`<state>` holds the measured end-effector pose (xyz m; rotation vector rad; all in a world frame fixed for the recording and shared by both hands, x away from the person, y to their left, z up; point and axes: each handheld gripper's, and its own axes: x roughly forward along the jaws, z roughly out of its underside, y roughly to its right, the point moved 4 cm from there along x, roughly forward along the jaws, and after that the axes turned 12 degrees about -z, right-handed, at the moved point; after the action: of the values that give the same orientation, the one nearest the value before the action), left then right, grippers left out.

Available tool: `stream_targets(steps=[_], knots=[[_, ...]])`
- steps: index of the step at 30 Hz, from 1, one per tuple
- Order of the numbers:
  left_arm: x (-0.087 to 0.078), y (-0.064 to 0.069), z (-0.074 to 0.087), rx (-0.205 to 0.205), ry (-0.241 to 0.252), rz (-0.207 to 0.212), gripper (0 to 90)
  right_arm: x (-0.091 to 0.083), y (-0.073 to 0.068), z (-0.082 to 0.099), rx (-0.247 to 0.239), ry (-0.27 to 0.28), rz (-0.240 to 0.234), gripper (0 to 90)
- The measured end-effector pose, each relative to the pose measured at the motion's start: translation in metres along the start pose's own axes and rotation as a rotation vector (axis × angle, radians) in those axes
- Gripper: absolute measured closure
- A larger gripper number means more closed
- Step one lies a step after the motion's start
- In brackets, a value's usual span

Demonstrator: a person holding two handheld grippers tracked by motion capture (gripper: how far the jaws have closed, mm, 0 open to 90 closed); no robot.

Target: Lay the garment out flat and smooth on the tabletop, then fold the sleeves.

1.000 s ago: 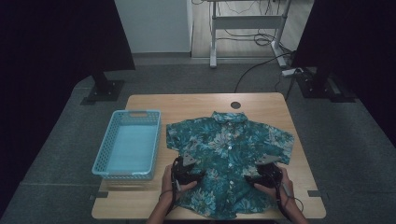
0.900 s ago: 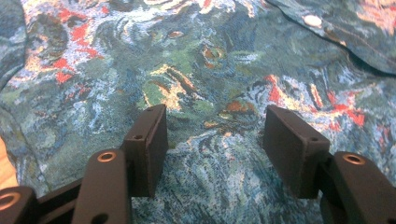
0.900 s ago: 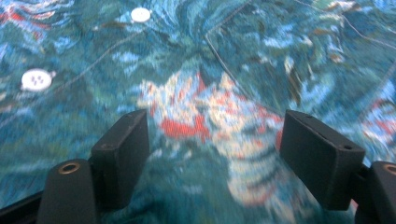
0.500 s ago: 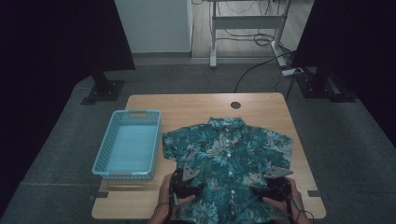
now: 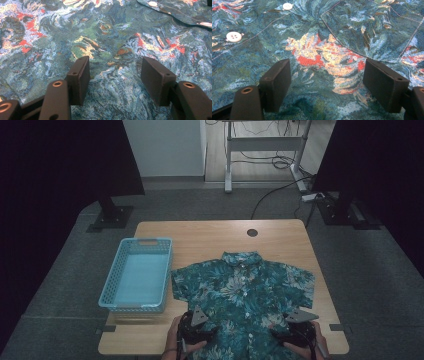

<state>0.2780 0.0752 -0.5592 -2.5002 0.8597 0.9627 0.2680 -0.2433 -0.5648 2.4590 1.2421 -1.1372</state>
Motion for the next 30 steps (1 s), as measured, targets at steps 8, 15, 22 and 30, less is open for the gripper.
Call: stream_targets(steps=[8,15,22,30], knots=[[-0.002,0.004,0.002,0.000,0.003,-0.007,39.2,-0.004,-0.005,0.005,-0.001,0.005,-0.008,23.0],[-0.004,0.008,0.003,0.009,0.006,-0.020,38.2,-0.004,-0.003,0.004,-0.006,0.003,-0.016,23.1],[-0.003,0.007,0.002,0.003,0.002,-0.001,36.0,-0.006,0.000,0.004,0.022,0.013,-0.037,22.9],[0.002,0.000,0.000,0.004,0.014,0.006,35.2,-0.018,0.013,-0.002,0.070,0.080,-0.030,23.0]])
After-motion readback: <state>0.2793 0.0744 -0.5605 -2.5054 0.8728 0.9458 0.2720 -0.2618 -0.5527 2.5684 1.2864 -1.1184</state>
